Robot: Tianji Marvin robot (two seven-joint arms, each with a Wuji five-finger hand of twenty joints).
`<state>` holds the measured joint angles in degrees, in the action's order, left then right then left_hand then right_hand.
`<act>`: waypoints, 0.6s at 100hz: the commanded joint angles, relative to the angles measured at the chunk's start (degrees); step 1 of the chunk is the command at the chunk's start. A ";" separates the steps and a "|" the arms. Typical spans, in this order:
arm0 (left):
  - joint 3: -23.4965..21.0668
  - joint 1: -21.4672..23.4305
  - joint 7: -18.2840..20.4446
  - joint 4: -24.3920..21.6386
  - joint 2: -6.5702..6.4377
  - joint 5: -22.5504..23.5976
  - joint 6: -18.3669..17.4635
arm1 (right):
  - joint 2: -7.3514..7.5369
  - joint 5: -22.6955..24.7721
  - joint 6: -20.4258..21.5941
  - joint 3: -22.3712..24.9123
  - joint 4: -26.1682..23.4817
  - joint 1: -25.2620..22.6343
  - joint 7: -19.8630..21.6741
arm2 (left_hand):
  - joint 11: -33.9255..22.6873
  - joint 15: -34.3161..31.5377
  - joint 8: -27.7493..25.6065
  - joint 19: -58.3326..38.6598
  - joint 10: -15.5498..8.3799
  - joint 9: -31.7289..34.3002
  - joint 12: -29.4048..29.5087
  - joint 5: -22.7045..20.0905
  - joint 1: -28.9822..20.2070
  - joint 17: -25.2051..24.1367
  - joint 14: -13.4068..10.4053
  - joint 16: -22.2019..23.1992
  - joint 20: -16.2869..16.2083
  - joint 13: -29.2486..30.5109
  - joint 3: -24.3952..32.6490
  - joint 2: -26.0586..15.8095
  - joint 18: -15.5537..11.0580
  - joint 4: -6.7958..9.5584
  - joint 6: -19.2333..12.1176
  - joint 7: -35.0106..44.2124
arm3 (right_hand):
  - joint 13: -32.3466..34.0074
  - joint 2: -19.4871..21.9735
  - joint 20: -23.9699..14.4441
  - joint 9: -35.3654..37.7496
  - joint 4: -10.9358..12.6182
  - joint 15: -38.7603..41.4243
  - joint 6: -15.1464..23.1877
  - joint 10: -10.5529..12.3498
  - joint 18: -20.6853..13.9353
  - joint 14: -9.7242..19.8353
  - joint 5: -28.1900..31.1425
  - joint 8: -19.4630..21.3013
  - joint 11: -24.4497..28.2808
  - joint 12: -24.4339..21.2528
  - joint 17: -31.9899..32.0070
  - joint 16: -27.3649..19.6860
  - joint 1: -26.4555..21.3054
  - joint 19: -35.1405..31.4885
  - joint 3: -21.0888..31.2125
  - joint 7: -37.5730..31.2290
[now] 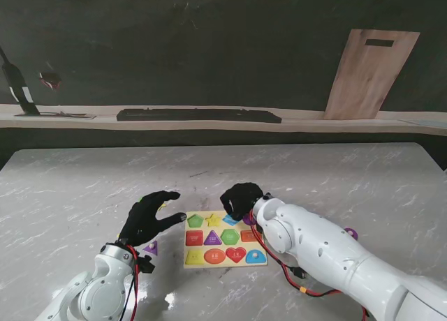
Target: Fit puzzle pieces into a puzzle board
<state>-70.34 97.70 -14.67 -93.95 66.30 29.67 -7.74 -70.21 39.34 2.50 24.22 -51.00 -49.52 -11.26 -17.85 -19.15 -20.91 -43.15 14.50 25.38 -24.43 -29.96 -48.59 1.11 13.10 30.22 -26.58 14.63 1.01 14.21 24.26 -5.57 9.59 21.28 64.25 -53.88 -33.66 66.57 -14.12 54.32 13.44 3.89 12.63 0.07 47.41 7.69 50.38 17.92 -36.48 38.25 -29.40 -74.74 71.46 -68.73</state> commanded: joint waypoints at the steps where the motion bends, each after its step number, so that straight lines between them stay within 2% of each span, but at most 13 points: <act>1: 0.12 0.15 -0.02 -0.24 0.18 -0.28 -0.08 | -0.86 -0.41 -0.19 -0.57 0.40 -0.06 0.09 | 1.11 1.58 0.27 0.55 -0.63 0.68 0.40 -1.02 -0.59 -0.77 -1.86 -0.20 -0.83 0.32 -1.97 -1.40 -4.96 2.29 -1.55 -1.20 | 1.50 0.22 0.70 2.23 2.24 1.42 0.13 -2.60 1.37 0.21 1.50 1.01 1.38 -0.02 -0.76 -0.33 -1.47 -2.01 1.71 -1.29; 28: 0.20 0.09 -0.03 -0.20 0.20 -0.37 -0.01 | -1.51 -0.70 -1.13 -1.59 0.81 0.22 -0.10 | 1.12 1.63 0.25 0.59 -0.74 0.66 0.40 -1.07 -0.56 -0.80 -1.94 -0.22 -0.83 0.27 -2.00 -1.50 -5.08 2.27 -1.52 -1.19 | 1.96 -0.47 0.76 2.88 2.39 1.91 -0.51 -3.42 1.69 -0.23 2.00 0.80 1.43 -0.27 -1.06 -0.31 -1.61 -2.57 2.08 -1.36; 60: 0.16 0.13 -0.19 -0.16 0.23 -0.40 -0.07 | -2.02 -1.29 -4.09 -2.34 0.61 0.16 0.91 | 1.14 1.71 0.28 0.65 -0.54 0.67 0.43 -1.11 -0.61 -0.77 -1.85 -0.26 -0.80 0.20 -2.02 -1.53 -5.04 2.26 -1.41 -1.24 | 2.66 -1.39 0.74 3.63 2.48 2.62 -1.80 -4.19 2.49 -1.08 2.71 0.44 1.65 -0.52 -1.35 -0.35 -1.86 -3.50 2.55 -1.39</act>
<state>-70.24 97.66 -14.67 -93.92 66.33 29.53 -7.71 -71.84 38.08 -1.23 22.09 -49.95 -48.99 -10.84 -17.85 -19.14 -20.91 -43.11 14.50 25.38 -24.43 -29.96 -48.59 1.11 13.10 30.22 -26.58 14.63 1.01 13.69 24.27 -5.56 9.59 21.28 64.83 -53.87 -33.04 67.18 -13.87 55.08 12.46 3.07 13.26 -0.60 47.89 7.71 51.43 18.08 -37.11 38.25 -29.41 -75.58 71.46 -68.73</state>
